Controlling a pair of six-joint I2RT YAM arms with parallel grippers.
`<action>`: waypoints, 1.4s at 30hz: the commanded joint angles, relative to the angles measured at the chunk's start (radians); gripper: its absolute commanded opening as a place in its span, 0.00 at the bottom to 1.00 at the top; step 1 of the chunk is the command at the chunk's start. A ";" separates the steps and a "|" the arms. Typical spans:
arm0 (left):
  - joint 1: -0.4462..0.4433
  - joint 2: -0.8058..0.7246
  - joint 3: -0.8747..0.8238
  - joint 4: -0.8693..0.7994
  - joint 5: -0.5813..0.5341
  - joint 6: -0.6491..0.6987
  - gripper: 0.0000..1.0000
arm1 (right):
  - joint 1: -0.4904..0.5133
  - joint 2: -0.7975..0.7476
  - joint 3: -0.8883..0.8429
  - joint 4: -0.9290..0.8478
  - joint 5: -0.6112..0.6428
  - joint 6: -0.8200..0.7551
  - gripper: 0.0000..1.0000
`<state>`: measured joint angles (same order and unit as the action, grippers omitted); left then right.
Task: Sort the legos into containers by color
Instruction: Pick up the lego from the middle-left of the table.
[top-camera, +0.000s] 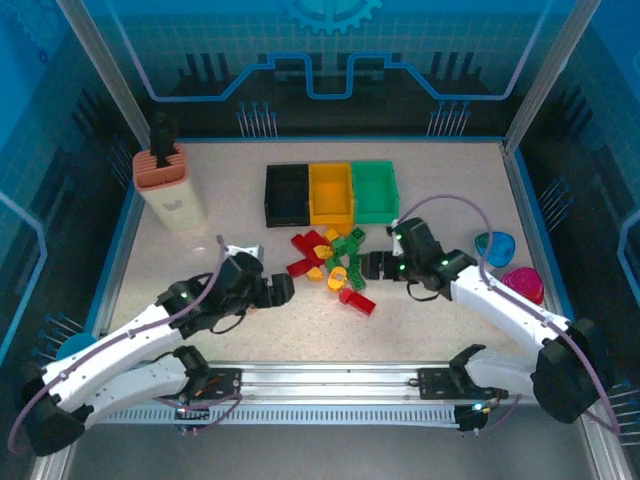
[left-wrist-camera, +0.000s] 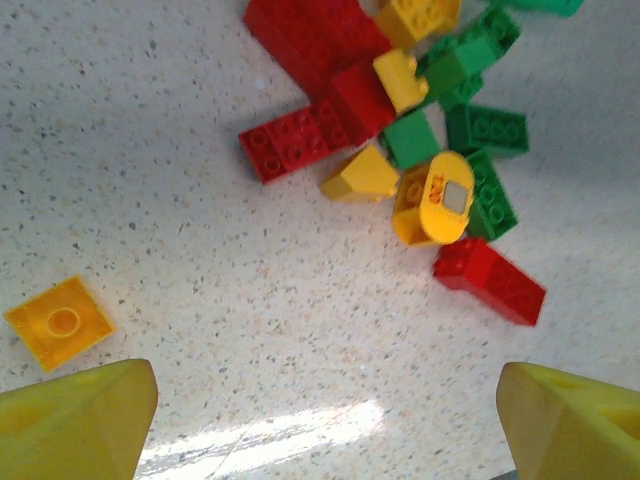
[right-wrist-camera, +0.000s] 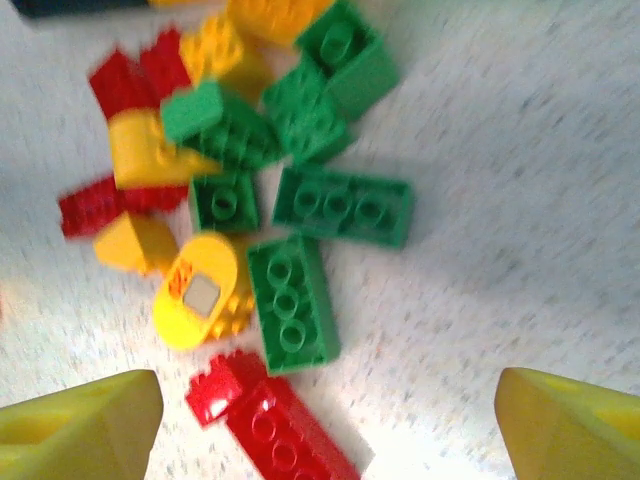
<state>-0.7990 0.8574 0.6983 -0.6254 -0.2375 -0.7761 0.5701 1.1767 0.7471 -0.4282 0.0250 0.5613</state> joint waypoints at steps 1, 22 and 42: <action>-0.027 0.037 0.026 -0.057 -0.100 -0.075 0.88 | 0.088 0.039 0.043 -0.101 0.071 0.001 0.83; 0.241 0.330 -0.022 -0.005 -0.014 -0.047 0.88 | 0.304 -0.012 0.000 -0.090 0.235 0.080 0.71; 0.248 0.502 -0.106 0.094 -0.040 -0.117 0.60 | 0.304 -0.055 -0.106 -0.024 0.271 0.140 0.70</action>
<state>-0.5583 1.3567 0.6121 -0.5400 -0.2737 -0.8841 0.8715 1.1378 0.6643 -0.4667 0.2714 0.6815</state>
